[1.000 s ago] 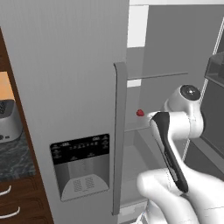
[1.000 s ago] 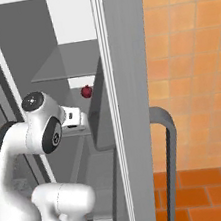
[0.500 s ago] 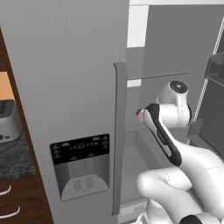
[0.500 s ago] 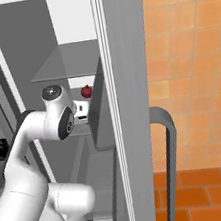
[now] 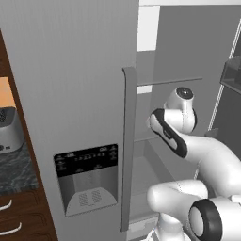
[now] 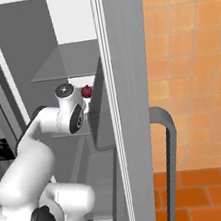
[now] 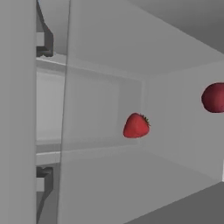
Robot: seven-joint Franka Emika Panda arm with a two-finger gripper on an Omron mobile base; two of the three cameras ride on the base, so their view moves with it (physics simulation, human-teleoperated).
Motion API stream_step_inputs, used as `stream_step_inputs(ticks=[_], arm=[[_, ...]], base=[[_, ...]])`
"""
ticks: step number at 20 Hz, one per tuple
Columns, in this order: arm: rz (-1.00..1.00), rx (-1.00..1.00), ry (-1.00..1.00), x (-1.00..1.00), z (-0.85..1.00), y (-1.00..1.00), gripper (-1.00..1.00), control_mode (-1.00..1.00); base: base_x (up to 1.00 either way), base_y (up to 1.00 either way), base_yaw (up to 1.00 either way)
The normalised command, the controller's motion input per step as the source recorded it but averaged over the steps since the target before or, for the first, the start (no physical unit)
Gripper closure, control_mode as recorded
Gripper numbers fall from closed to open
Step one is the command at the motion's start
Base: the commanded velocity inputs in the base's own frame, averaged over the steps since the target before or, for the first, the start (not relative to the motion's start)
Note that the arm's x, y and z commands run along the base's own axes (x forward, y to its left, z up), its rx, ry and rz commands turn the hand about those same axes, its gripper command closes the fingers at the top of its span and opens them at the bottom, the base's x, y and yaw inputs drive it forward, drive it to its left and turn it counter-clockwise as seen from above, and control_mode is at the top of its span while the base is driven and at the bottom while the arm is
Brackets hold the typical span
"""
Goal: Take the strawberry from the fridge and place it on top of the pancake, located on the dining counter.
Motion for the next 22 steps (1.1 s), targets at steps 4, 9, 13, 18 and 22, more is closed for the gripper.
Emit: stream_step_inputs(ticks=[4, 9, 13, 18, 22], arm=[[0.0, 0.0, 0.0, 0.35, -0.16, -0.06, -1.0, -1.0], [0.0, 0.0, 0.0, 0.2, -0.21, 0.0, -1.0, -1.0], [0.0, 0.0, 0.0, 0.25, -0.05, 0.0, -1.0, -1.0], [0.0, 0.0, 0.0, 0.36, -0.2, 0.0, -1.0, -1.0], [0.0, 0.0, 0.01, 0.51, -0.12, 0.0, -1.0, -1.0]], base=[[0.0, 0.0, 0.0], [0.0, 0.0, 0.0], [0.0, 0.0, 0.0], [0.0, 0.0, 0.0], [0.0, 0.0, 0.0]])
